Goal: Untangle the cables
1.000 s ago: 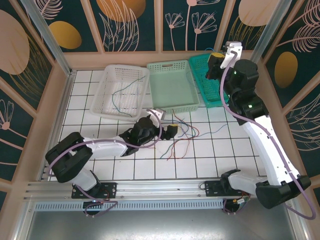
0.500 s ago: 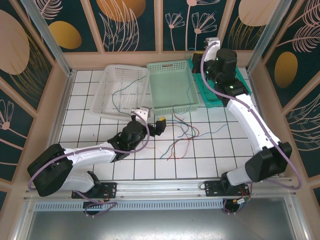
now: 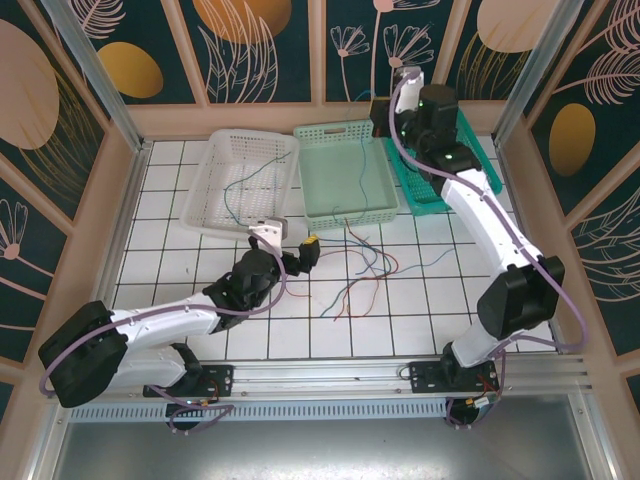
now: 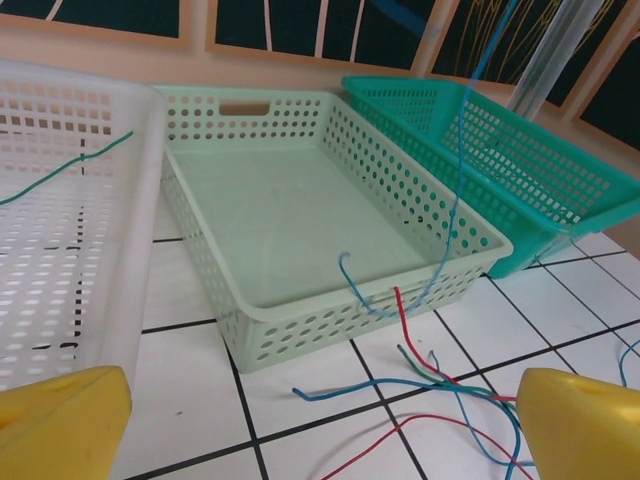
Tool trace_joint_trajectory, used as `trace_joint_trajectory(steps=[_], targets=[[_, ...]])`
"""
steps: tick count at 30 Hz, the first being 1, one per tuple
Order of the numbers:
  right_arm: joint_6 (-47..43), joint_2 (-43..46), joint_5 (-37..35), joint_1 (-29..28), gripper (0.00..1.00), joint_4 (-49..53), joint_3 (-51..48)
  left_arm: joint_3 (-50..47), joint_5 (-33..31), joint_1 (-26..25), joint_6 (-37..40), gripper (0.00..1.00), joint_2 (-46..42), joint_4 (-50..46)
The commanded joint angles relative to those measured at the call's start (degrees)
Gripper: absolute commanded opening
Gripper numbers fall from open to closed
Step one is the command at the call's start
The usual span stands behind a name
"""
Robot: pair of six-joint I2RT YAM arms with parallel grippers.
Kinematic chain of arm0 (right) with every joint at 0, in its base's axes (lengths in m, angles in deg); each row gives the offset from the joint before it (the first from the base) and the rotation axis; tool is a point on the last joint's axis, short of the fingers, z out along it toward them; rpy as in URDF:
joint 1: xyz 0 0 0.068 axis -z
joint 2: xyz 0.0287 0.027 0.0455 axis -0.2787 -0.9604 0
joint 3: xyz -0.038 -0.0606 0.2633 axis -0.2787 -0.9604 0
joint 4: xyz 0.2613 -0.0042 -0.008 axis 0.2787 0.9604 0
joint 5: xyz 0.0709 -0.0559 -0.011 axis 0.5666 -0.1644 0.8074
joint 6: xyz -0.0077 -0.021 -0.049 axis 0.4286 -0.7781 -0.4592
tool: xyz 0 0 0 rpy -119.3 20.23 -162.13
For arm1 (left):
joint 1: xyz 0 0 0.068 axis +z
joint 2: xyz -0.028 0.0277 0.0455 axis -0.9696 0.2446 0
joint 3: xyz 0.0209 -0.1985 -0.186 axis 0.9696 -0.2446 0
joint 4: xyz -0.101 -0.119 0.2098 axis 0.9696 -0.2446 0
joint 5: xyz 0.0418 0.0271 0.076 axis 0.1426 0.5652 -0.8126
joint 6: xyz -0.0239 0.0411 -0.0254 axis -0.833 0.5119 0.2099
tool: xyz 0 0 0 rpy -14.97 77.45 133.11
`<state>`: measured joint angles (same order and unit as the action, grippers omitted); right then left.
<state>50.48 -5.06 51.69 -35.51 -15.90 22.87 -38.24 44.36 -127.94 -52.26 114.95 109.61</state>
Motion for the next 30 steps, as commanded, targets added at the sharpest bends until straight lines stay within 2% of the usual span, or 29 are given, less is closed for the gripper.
trace_joint_trajectory(steps=[1, 4, 9, 15, 20, 29, 30], targets=[[1.19, 4.64, 3.14, 0.26, 0.0, 1.58, 6.28, -0.79, -1.06, -0.02, -0.66, 0.99, 0.13, 0.34], [1.09, 5.22, 4.16, 0.25, 0.0, 3.32, 8.47, -0.32, -0.19, -0.05, -0.7, 0.99, 1.32, 0.79], [1.37, 3.83, 2.73, 0.34, 0.0, 0.6, 8.53, 0.79, 0.99, 0.06, -0.81, 0.99, 3.09, 1.45], [1.04, -5.06, 4.7, 0.3, 0.0, -1.43, 10.51, 0.8, 1.68, 0.03, -1.52, 0.99, 3.25, 1.41], [0.33, -13.5, 6.84, 0.39, 0.0, 3.05, 12.74, -1.08, -0.23, 0.0, -2.15, 0.99, 0.71, 0.92], [1.54, -21.86, 6.64, 0.78, 0.0, 5.89, 9.5, -1.61, -0.43, 0.01, -1.09, 0.99, -0.64, 0.5], [1.76, -23.01, 7.09, 0.87, 0.03, 6.6, 10.08, -1.31, -0.3, 0.01, -1.1, 0.99, -0.23, 0.28]])
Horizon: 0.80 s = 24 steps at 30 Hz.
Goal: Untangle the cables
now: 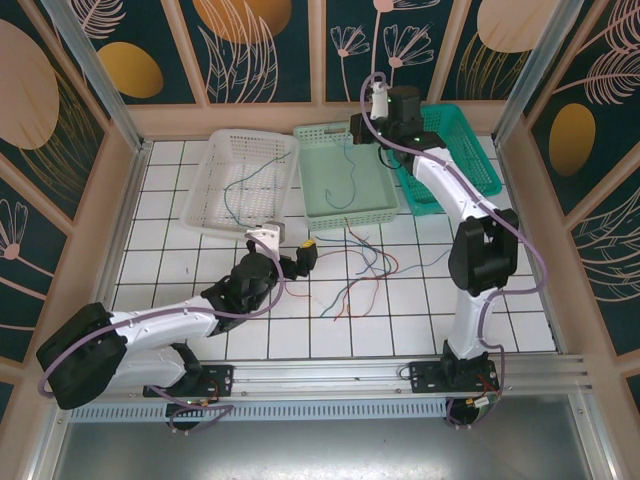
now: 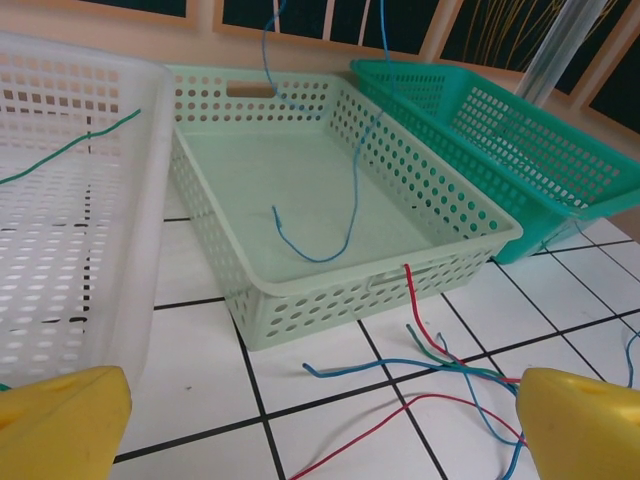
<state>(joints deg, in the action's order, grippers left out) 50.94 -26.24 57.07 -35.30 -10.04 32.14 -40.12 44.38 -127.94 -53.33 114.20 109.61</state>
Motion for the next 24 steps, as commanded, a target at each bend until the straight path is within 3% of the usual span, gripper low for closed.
trace_joint_trajectory(steps=[1, 4, 6, 7, 9, 14, 19, 24], targets=[[1.6, -3.31, 2.08, 0.67, 0.08, 2.07, 2.13, 0.92, -0.06, 0.06, -0.11, 0.99, 0.93, 0.07], [1.28, -8.0, 3.56, 0.88, 0.12, 8.15, 7.23, 1.72, 0.83, 0.03, -0.15, 0.99, 1.76, -0.31], [0.67, -9.85, 3.08, 0.88, 0.29, 10.89, 8.6, 2.0, 1.34, 0.03, -0.2, 0.99, 2.11, -0.47], [0.3, -10.19, 2.39, 0.92, 0.47, 11.37, 8.36, 2.1, 1.63, 0.04, -0.2, 0.99, 2.29, -0.55], [-0.74, -9.57, 1.14, 0.89, 0.63, 11.18, 6.86, 2.43, 2.21, -0.09, -0.2, 0.99, 2.64, -0.95], [-2.44, -2.11, 0.8, 1.0, 0.82, 5.33, -1.94, 2.97, 2.25, -0.02, -0.66, 0.99, 3.48, -1.47], [-3.78, 4.94, -1.11, 0.99, 0.89, 4.88, -7.57, 4.28, 4.0, 0.02, -0.65, 0.99, 5.53, -1.14], [-4.34, 10.84, -2.27, 1.09, 0.89, 3.83, -13.13, 7.99, 10.61, -0.03, 1.18, 0.98, 9.53, -3.19]])
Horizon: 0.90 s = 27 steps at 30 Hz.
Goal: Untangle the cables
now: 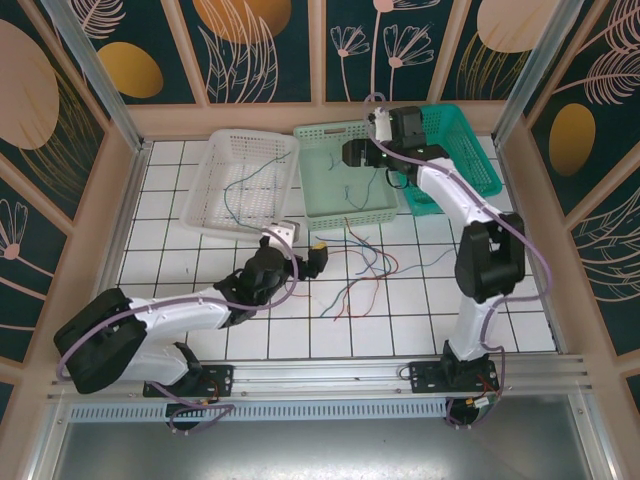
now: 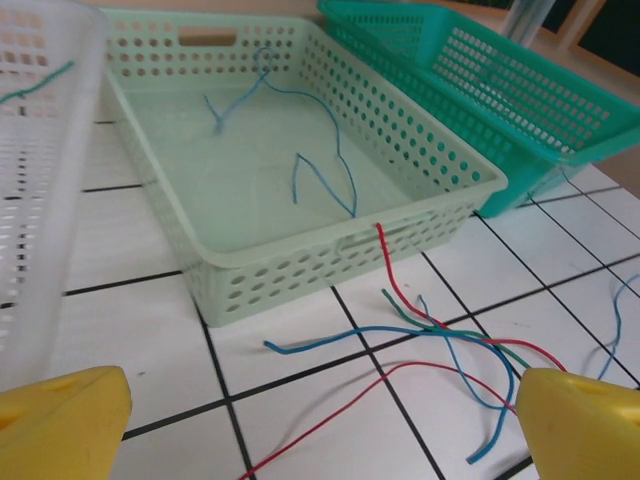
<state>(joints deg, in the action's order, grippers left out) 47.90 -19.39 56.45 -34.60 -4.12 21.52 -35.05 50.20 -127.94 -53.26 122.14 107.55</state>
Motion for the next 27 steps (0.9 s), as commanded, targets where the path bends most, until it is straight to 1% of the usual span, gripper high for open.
trace_joint_trajectory(steps=[1, 3, 9, 11, 16, 18, 22, 27], targets=[[-1.16, 5.28, -2.38, 0.43, 0.89, -2.12, -3.54, 3.53, 6.89, -0.07, 1.71, 0.98, 2.32, -1.52], [-0.98, 7.74, -3.19, 0.64, 0.88, -2.36, -5.81, 4.57, 10.4, -0.03, 2.35, 0.97, 3.52, -2.2], [0.46, 17.08, -4.88, 1.76, 0.81, -3.38, -15.35, 6.4, 20.6, -0.07, 2.96, 0.88, 7.37, -4.28], [2.25, 20.27, -4.67, 2.71, 0.78, -4.31, -19.63, 7.48, 23.78, -0.07, 3.06, 0.83, 9.19, -5.11], [7.98, 27.98, -2.75, 5.96, 0.71, -6.19, -30.79, 10.29, 31.26, -0.03, 3.05, 0.68, 13.93, -6.61], [8.75, 29.75, -3.21, 6.52, 0.7, -5.94, -33.96, 10.51, 33.4, -0.08, 3.14, 0.66, 15.08, -6.87], [10.41, 32.36, -3.37, 7.9, 0.69, -5.11, -38.42, 11.31, 35.46, -0.09, 4.42, 0.64, 16.68, -10.42], [13.06, 36.86, -6.01, 8.91, 0.68, -4.06, -43.88, 11.77, 32.68, -0.17, 4.75, 0.64, 17.38, -11.78]])
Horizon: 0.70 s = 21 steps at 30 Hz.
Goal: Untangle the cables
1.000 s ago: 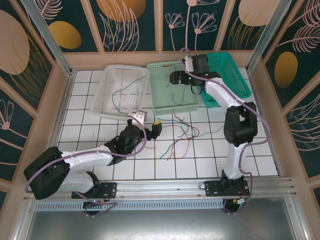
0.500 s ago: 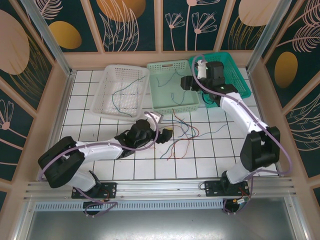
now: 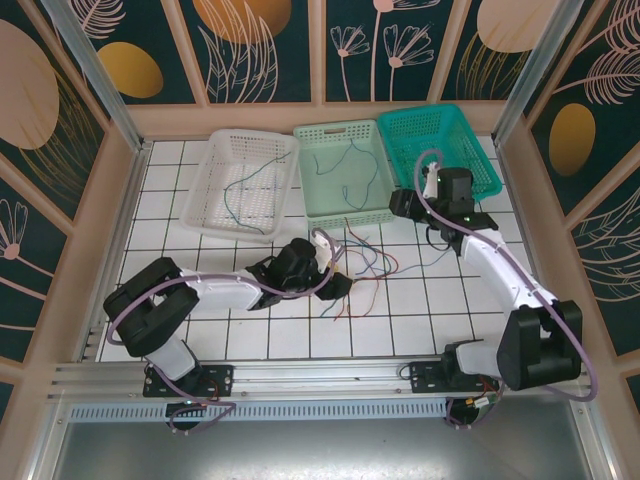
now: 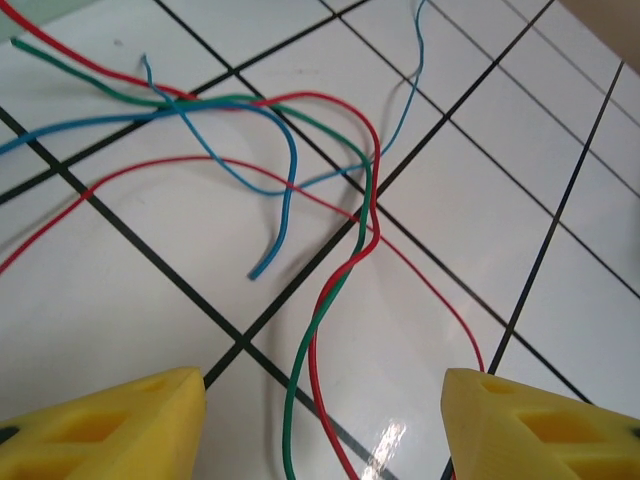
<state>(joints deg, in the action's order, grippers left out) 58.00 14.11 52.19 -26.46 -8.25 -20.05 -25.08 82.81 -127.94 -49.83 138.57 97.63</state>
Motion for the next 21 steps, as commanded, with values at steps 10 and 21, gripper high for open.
trace_joint_trajectory(steps=[10, 21], targets=[[14.42, 9.08, 3.76, 8.95, 0.7, 8.96, -11.59, 6.76, -6.65, -0.11, 2.93, 0.7, 2.94, -4.12], [24.37, 7.04, 15.46, 9.14, 0.7, 9.75, -18.38, 5.03, -13.07, -0.12, 4.74, 0.89, 1.06, -0.69]])
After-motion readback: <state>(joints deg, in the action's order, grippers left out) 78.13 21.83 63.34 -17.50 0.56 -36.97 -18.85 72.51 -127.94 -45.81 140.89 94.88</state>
